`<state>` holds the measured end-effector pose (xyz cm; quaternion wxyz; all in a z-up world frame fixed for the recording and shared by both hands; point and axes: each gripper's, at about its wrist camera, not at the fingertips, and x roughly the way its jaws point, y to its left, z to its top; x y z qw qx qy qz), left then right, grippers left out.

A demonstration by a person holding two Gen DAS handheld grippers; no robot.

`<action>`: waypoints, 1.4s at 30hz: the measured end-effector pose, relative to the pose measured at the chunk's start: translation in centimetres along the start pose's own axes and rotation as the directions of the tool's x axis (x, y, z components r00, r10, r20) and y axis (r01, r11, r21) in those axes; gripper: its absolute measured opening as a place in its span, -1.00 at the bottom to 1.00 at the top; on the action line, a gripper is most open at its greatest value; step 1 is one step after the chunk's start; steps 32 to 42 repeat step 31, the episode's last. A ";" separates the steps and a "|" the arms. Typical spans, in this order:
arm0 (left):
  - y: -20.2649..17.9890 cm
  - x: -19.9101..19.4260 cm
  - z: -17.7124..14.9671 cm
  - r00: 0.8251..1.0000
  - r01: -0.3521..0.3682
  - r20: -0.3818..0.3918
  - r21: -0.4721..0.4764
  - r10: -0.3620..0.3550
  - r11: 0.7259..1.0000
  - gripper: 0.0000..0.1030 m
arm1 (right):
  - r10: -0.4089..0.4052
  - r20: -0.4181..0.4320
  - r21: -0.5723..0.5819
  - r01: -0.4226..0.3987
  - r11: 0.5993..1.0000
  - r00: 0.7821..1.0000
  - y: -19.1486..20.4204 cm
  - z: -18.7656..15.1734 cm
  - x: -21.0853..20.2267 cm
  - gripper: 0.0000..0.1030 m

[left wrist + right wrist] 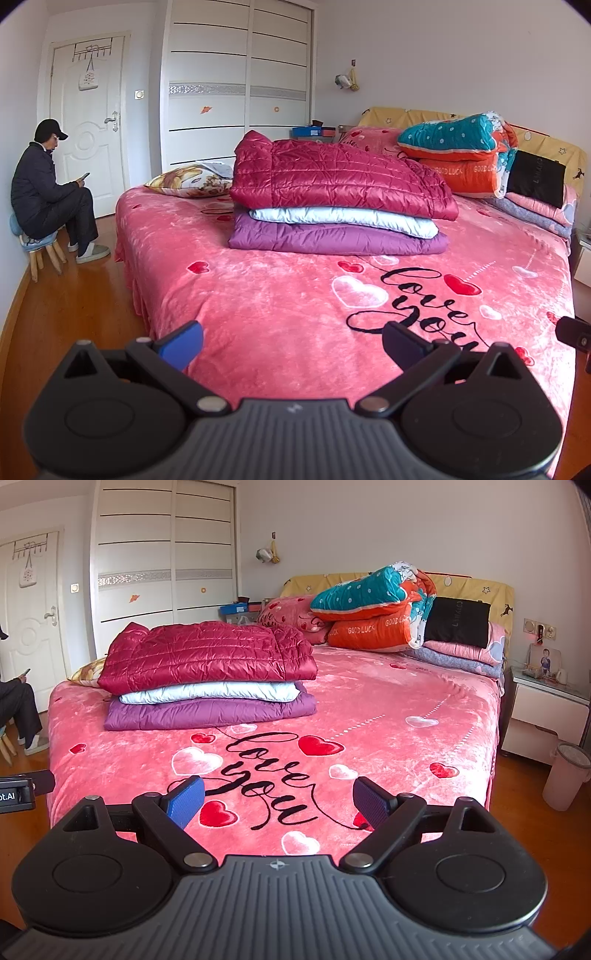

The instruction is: Fold large clothes

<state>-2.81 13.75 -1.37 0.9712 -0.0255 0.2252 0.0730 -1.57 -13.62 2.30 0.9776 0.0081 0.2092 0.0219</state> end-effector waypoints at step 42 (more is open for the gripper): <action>-2.3 2.5 -1.1 0.999 0.029 -0.045 0.041 -0.027 0.999 0.99 | -0.017 -0.054 0.099 0.022 0.995 0.998 -0.9 -1.0 2.7 1.00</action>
